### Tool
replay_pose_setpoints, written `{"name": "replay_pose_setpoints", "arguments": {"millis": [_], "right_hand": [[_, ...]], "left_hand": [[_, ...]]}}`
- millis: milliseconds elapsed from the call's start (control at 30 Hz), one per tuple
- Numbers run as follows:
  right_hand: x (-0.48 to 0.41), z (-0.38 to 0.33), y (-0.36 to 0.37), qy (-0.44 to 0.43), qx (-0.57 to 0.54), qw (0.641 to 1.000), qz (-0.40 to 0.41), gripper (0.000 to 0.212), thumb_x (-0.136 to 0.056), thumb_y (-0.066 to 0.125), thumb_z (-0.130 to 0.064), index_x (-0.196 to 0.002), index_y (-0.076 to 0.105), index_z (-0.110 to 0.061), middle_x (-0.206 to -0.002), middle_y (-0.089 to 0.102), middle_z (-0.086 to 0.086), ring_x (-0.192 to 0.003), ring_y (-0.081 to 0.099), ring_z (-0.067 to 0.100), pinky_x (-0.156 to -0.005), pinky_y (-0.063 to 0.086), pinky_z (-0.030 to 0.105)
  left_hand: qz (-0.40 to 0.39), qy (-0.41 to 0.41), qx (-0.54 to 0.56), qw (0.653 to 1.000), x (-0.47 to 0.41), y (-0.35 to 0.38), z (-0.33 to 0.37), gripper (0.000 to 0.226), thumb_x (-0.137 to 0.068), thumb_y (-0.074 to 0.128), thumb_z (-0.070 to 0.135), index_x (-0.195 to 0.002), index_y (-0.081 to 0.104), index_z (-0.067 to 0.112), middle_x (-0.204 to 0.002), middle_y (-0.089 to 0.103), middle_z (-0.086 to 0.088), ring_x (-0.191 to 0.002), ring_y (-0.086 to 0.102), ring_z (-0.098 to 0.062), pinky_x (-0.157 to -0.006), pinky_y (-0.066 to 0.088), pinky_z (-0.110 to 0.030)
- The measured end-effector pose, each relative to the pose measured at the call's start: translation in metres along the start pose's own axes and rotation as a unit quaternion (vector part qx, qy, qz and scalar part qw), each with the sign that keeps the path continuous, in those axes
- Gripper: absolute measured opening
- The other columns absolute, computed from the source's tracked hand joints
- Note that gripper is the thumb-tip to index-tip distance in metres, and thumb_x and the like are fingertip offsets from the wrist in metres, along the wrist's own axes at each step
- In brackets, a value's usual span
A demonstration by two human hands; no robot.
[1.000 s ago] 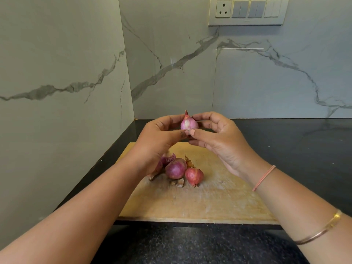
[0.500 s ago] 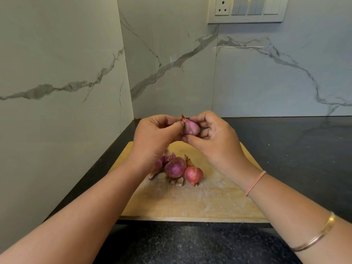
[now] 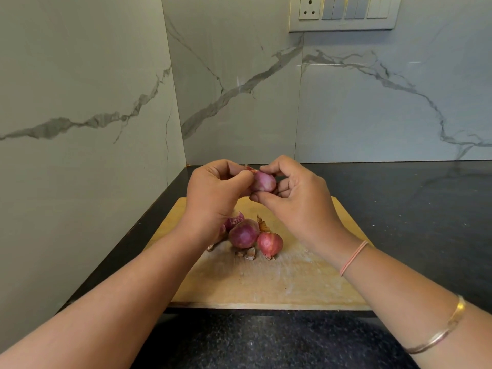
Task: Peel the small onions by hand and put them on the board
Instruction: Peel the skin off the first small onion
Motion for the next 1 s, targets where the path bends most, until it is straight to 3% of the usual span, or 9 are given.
{"name": "replay_pose_setpoints", "arguments": {"millis": [133,300,400,700,1000], "right_hand": [[-0.0019,0.0003,0.0005,0.024,-0.04,0.999,-0.027,0.03,-0.074,0.078,-0.006,-0.089,0.059,-0.024,-0.085,0.07,0.0,-0.074,0.069,0.017,-0.074,0.058,0.035],[-0.0045,0.0038,-0.0012,0.046,-0.075,0.996,-0.027,0.034,-0.077,0.075,-0.006,-0.088,0.056,-0.033,-0.087,0.069,-0.007,-0.075,0.065,0.006,-0.076,0.054,0.021],[-0.0041,0.0056,-0.0008,0.047,-0.067,0.996,-0.035,0.033,-0.078,0.074,-0.005,-0.09,0.058,-0.03,-0.088,0.069,-0.006,-0.077,0.066,0.009,-0.077,0.054,0.023],[-0.0009,0.0038,0.0002,0.019,-0.005,0.998,-0.053,0.029,-0.081,0.072,-0.007,-0.107,0.063,-0.016,-0.089,0.071,0.0,-0.082,0.068,0.014,-0.081,0.056,0.035],[-0.0014,0.0038,0.002,0.021,-0.019,0.998,-0.06,0.028,-0.082,0.07,-0.006,-0.104,0.061,-0.02,-0.094,0.071,0.0,-0.089,0.068,0.014,-0.083,0.056,0.034]], "left_hand": [[0.007,0.017,-0.024,1.0,-0.0028,-0.0037,0.0005,0.021,-0.081,0.061,-0.003,-0.065,0.065,0.011,-0.07,0.068,-0.009,-0.072,0.067,-0.024,-0.077,0.059,-0.039],[-0.037,0.001,0.019,0.999,-0.0016,0.0004,0.0,0.015,-0.087,0.059,0.0,-0.081,0.07,0.008,-0.079,0.073,-0.01,-0.076,0.071,-0.024,-0.076,0.059,-0.032],[-0.054,-0.009,0.028,0.998,-0.0016,0.0004,0.0005,0.01,-0.086,0.062,0.0,-0.082,0.069,0.004,-0.077,0.072,-0.01,-0.074,0.071,-0.022,-0.073,0.059,-0.028],[-0.06,-0.007,0.002,0.998,-0.0044,-0.0013,0.0001,0.024,-0.082,0.06,-0.007,-0.063,0.062,0.008,-0.063,0.066,-0.003,-0.066,0.066,-0.016,-0.067,0.058,-0.024],[-0.013,0.035,-0.042,0.998,-0.0033,-0.0022,0.0008,0.028,-0.078,0.061,-0.006,-0.058,0.06,0.014,-0.058,0.063,0.002,-0.066,0.064,-0.019,-0.075,0.059,-0.037]]}}
Point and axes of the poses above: each hand's wrist, its own x-axis away from the middle knuckle, its own y-axis out of the palm, z = x × y, the point moved 5 cm from there along -x, towards the middle knuckle
